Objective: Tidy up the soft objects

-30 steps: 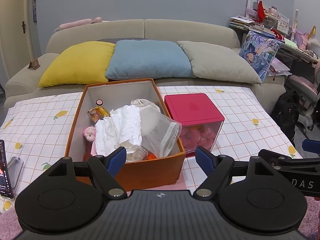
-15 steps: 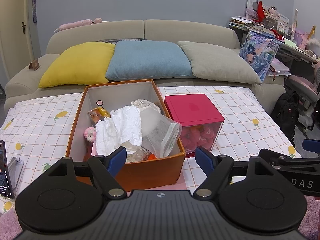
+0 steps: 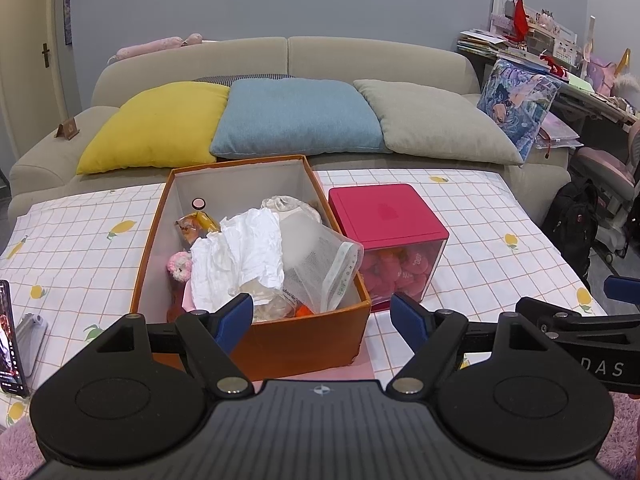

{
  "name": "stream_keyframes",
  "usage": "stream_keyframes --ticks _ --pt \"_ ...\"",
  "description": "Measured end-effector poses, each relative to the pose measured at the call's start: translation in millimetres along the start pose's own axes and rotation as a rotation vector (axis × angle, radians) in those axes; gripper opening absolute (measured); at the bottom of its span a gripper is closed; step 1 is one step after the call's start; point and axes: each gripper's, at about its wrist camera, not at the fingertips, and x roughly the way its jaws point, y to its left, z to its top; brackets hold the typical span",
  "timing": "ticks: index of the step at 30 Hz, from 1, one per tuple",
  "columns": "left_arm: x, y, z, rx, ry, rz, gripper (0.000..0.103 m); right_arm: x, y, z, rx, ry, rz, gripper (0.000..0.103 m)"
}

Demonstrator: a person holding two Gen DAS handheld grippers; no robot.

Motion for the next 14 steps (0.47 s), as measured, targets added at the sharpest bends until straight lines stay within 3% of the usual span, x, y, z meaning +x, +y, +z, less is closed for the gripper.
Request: stream_keyframes --ticks 14 --pt "0.5 2.5 -1.8 -0.002 -0.005 -0.003 0.091 0.1 0.5 0.0 -0.001 0.000 -0.001 0.100"
